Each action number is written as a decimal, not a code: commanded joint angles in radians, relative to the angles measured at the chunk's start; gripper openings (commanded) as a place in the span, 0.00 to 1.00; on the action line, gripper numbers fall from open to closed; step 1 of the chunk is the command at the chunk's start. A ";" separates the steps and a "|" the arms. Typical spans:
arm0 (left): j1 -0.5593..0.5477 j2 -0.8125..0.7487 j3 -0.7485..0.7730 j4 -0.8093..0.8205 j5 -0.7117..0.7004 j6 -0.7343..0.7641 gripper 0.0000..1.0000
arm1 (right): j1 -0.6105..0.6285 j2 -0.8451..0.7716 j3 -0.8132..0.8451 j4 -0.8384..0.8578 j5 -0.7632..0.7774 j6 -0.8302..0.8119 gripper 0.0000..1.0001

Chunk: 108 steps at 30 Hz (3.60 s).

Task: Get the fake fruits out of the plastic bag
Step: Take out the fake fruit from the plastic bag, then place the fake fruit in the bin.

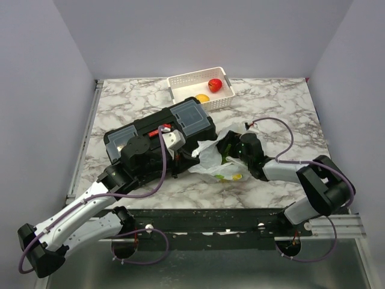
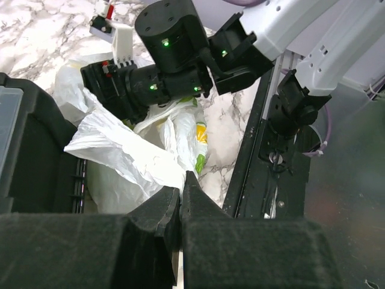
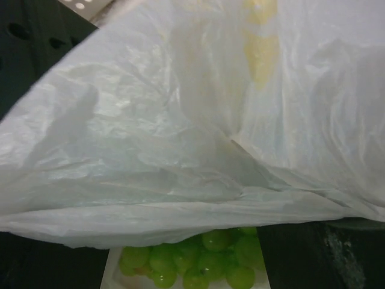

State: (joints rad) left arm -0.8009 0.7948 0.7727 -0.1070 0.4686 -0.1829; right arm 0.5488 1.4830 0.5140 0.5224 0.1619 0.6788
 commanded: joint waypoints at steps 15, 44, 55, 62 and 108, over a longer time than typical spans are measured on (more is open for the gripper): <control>-0.008 -0.015 -0.057 0.075 -0.197 0.077 0.00 | 0.000 -0.009 -0.059 0.126 -0.025 -0.017 0.33; -0.020 0.106 0.037 -0.054 -0.253 0.160 0.00 | -0.001 -0.572 0.000 -0.292 -0.529 0.041 0.01; -0.023 0.132 0.057 -0.078 -0.265 0.148 0.00 | 0.000 -0.586 0.192 -0.296 -0.537 0.020 0.01; -0.023 0.124 0.062 -0.088 -0.255 0.145 0.00 | 0.000 -0.482 0.439 -0.414 -0.387 -0.051 0.01; -0.024 0.042 0.055 -0.114 -0.253 0.083 0.00 | -0.069 0.920 1.655 -0.694 0.058 -0.406 0.49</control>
State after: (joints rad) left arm -0.8204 0.8402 0.8112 -0.2203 0.2180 -0.0944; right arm 0.4854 2.3413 2.0804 -0.1032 0.2031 0.3122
